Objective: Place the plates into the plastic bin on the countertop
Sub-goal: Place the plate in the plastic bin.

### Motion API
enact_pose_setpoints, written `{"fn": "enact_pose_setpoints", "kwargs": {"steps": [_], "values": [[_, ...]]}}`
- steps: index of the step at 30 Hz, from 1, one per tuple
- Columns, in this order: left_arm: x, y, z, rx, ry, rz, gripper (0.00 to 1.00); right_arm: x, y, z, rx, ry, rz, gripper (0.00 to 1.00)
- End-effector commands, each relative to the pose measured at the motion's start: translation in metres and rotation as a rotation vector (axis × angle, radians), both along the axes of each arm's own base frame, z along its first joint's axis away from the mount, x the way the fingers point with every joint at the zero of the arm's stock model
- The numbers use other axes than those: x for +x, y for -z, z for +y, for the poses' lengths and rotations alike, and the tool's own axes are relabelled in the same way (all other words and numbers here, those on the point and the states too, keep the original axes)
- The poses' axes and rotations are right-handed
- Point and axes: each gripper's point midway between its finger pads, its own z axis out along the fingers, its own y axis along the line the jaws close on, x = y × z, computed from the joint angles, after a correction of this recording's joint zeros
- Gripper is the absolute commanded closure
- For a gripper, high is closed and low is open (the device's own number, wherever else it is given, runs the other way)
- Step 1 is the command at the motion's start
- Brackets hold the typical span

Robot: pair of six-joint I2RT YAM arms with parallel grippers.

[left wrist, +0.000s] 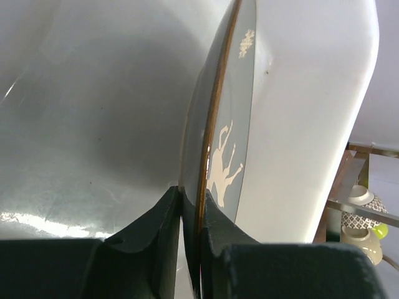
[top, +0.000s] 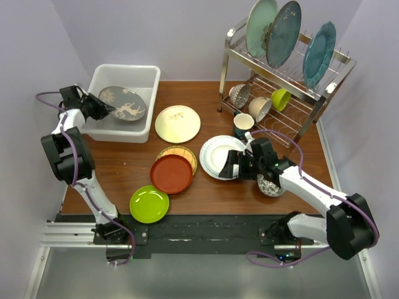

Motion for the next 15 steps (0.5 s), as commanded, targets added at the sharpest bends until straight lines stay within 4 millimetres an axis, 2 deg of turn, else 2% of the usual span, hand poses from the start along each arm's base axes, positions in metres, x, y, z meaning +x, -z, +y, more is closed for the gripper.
{"fn": "enact_pose_setpoints", "kwargs": {"steps": [1, 7, 15], "values": [[0.023, -0.045, -0.008, 0.015, 0.090, -0.126, 0.76, 0.006, -0.007, 0.003, 0.011, -0.006, -0.035, 0.02], [0.030, -0.041, -0.013, 0.013, 0.117, -0.102, 0.59, 0.006, -0.007, 0.003, 0.010, -0.006, -0.034, 0.02], [0.031, -0.035, -0.023, 0.017, 0.146, -0.075, 0.45, 0.006, -0.007, 0.003, 0.008, -0.005, -0.033, 0.02]]}}
